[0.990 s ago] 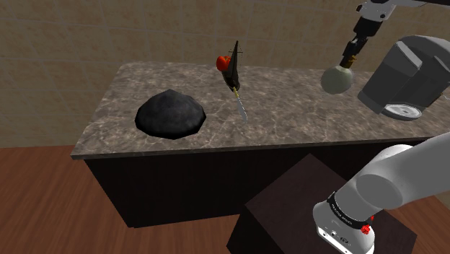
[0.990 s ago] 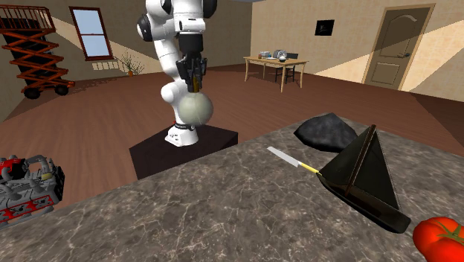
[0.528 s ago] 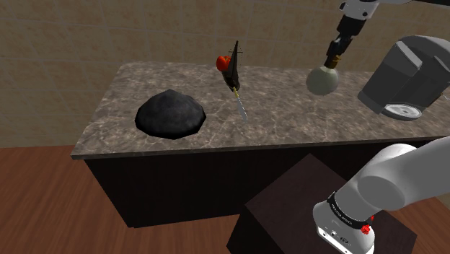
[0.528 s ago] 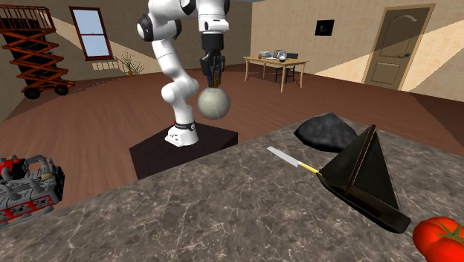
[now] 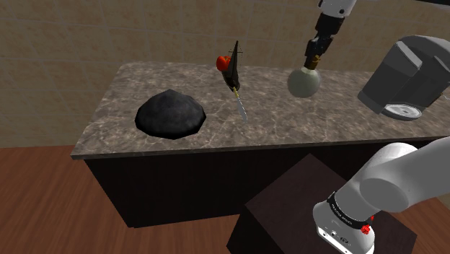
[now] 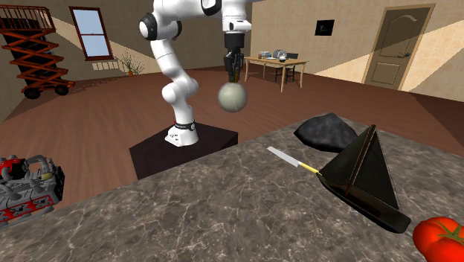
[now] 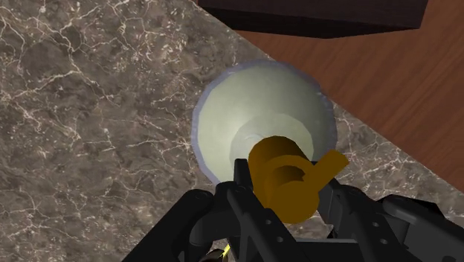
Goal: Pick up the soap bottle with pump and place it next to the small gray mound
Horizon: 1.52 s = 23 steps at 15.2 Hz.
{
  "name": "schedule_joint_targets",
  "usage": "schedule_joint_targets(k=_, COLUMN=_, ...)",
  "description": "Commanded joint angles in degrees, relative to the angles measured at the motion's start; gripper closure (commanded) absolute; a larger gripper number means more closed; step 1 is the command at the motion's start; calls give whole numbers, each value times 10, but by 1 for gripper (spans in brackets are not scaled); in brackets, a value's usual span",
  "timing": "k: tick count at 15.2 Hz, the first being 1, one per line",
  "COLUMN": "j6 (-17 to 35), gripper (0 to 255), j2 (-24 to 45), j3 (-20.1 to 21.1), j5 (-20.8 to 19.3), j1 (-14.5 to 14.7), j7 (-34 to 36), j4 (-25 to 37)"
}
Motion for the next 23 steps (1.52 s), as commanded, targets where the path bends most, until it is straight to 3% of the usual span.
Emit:
schedule_joint_targets(k=1, j6=1, gripper=255, j2=7, j3=18, j5=8, j1=9, j7=26, j4=4)
schedule_joint_targets(k=10, j6=3, gripper=255, j2=59, j3=101, j5=43, j1=53, j7=143, j4=46)
schedule_joint_targets(k=19, j6=-3, gripper=255, j2=155, j3=173, j5=59, j1=96, j7=256, j4=143)
schedule_joint_targets(k=23, j6=29, gripper=255, j2=149, j3=173, j5=60, j1=96, j7=257, j4=106)
